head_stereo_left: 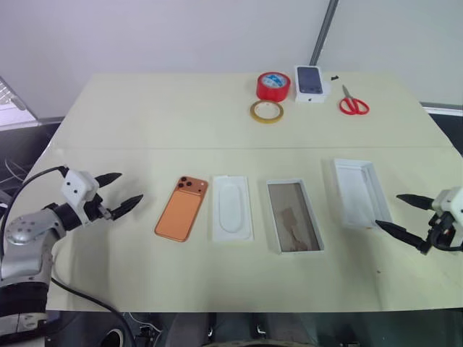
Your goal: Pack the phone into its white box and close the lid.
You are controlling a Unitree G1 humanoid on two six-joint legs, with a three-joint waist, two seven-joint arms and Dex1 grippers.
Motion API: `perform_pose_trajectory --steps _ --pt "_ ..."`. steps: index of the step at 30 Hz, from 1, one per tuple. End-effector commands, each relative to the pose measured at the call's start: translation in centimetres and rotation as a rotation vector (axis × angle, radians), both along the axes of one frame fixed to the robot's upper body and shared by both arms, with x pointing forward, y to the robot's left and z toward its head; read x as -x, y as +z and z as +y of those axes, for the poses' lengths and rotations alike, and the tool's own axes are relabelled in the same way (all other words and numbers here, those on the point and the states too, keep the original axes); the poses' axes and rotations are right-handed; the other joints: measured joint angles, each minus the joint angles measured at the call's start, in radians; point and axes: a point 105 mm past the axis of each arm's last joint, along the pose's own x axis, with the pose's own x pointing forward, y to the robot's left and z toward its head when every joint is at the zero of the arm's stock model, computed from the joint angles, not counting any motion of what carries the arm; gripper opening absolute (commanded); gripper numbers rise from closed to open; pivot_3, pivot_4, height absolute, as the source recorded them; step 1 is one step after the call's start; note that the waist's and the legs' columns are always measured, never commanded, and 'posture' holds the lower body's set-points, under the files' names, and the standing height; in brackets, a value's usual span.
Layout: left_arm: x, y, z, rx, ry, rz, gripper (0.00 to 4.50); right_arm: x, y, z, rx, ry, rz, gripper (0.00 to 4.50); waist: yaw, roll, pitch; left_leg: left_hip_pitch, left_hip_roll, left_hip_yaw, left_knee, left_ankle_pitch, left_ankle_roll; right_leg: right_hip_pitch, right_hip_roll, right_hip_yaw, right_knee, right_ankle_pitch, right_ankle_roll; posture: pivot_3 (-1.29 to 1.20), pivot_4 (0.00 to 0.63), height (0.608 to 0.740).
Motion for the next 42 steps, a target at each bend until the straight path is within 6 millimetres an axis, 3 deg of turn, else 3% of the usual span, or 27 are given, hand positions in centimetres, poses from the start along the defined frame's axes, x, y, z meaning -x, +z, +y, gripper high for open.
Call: perform_pose_trajectory --steps 1,6,10,15,18,28,34,38,42 --pt "-0.5 1.4 -1.1 -0.007 -0.022 -0.051 4.47 -0.5 1.9 1.1 -0.001 0.028 -0.071 4.49 0.0 0.0 0.0 0.0 0.0 0.0 0.0 0.0 0.0 0.0 0.0 0.0 0.0 0.0 0.0 0.0 0.15 0.74" --pt "-0.3 1.3 -3.9 0.017 -0.077 0.03 4.47 -1.2 2.8 3.3 0.014 0.093 -0.102 4.49 0.0 0.0 0.0 0.0 0.0 0.0 0.0 0.0 0.0 0.0 0.0 0.0 0.0 0.0 0.0 0.0 0.15 0.74" --pt "0.3 1.0 -7.6 0.064 -0.141 0.158 4.47 -2.1 3.8 6.1 0.024 0.187 -0.13 4.49 0.0 0.0 0.0 0.0 0.0 0.0 0.0 0.0 0.0 0.0 0.0 0.0 0.0 0.0 0.0 0.0 0.15 0.74" --pt "2.0 1.6 -11.6 0.245 -0.303 0.482 4.47 -2.6 4.1 12.0 -0.016 0.377 -0.142 4.49 -0.001 0.0 0.0 0.0 0.0 0.0 0.001 0.0 0.0 0.0 0.0 0.0 0.001 0.0 0.0 0.0 0.15 0.74" --pt "2.5 1.5 -12.5 0.299 -0.315 0.617 4.47 -3.0 3.7 13.9 -0.046 0.413 -0.145 4.49 -0.001 0.0 0.0 -0.001 0.0 0.0 0.001 0.0 0.0 0.0 0.0 0.0 0.001 0.0 0.0 0.0 0.15 0.74" --pt "3.4 -0.7 -15.0 0.332 -0.309 0.884 4.47 -3.3 1.9 14.6 -0.06 0.403 -0.138 4.49 0.002 -0.001 0.001 -0.001 -0.001 0.0 0.002 0.0 0.0 0.0 0.0 0.0 0.001 0.0 0.001 0.0 0.15 0.74" --pt "1.9 -1.4 -16.1 0.404 -0.268 0.919 4.47 -3.4 1.9 15.2 -0.074 0.413 -0.151 4.49 0.001 -0.001 0.001 -0.001 -0.001 -0.001 0.002 0.0 0.0 0.0 0.001 0.0 0.001 0.0 0.001 0.0 0.15 0.74" --pt "1.7 -3.5 -16.2 0.346 -0.201 1.011 4.47 -3.7 2.0 15.1 -0.073 0.399 -0.164 4.49 0.001 0.0 0.0 0.0 -0.001 -0.001 0.002 0.0 0.0 0.0 0.001 0.0 0.001 0.0 0.001 0.0 0.15 0.74" --pt "1.1 -2.9 -16.6 0.421 -0.204 1.025 4.47 -3.7 2.0 15.1 -0.069 0.393 -0.168 4.49 0.001 0.0 0.0 0.002 -0.001 -0.001 0.002 0.001 -0.001 0.003 0.001 0.0 0.001 0.0 0.001 0.0 0.15 0.74"
